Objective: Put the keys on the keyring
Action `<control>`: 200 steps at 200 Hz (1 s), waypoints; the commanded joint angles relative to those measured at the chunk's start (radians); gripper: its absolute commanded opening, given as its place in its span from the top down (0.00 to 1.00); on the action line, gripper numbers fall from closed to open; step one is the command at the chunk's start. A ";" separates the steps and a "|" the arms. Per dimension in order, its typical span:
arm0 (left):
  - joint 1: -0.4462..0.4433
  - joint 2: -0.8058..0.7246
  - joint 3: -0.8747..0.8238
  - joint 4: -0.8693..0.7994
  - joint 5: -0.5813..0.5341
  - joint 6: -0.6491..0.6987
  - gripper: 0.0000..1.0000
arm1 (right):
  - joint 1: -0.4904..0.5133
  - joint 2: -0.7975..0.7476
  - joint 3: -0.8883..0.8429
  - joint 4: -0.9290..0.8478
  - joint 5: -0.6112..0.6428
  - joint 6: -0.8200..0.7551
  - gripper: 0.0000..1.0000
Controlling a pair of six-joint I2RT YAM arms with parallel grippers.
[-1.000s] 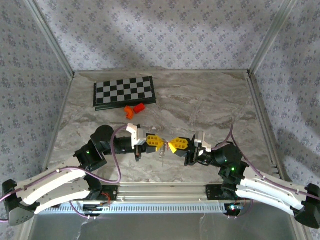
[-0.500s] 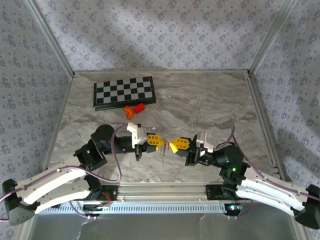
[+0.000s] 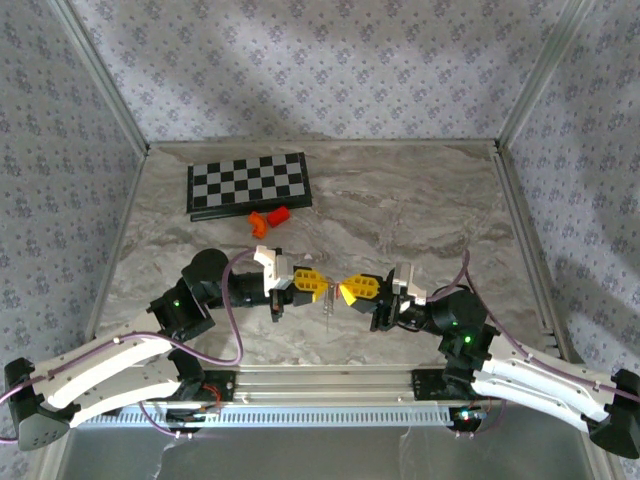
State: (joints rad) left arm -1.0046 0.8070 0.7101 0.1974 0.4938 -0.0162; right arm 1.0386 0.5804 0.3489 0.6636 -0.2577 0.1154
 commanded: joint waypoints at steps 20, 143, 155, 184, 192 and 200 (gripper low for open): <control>-0.007 -0.005 0.032 0.037 0.025 0.007 1.00 | 0.005 -0.008 -0.008 0.048 0.026 -0.009 1.00; -0.006 -0.009 0.025 0.033 0.006 0.009 1.00 | 0.010 -0.010 -0.013 0.050 0.017 -0.006 1.00; -0.006 -0.008 0.025 0.034 0.006 0.009 1.00 | 0.011 -0.011 -0.010 0.051 0.017 -0.006 1.00; -0.006 -0.005 0.024 0.038 0.009 0.010 1.00 | 0.014 -0.007 -0.006 0.051 0.009 -0.008 1.00; -0.006 -0.001 0.025 0.041 0.011 0.010 1.00 | 0.014 -0.005 -0.006 0.053 0.011 -0.008 1.00; -0.006 0.000 0.025 0.042 0.011 0.010 1.00 | 0.016 -0.002 -0.005 0.054 0.012 -0.009 1.00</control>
State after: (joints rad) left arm -1.0046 0.8070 0.7101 0.1978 0.5003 -0.0162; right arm 1.0443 0.5831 0.3428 0.6746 -0.2474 0.1154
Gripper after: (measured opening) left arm 0.043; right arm 0.052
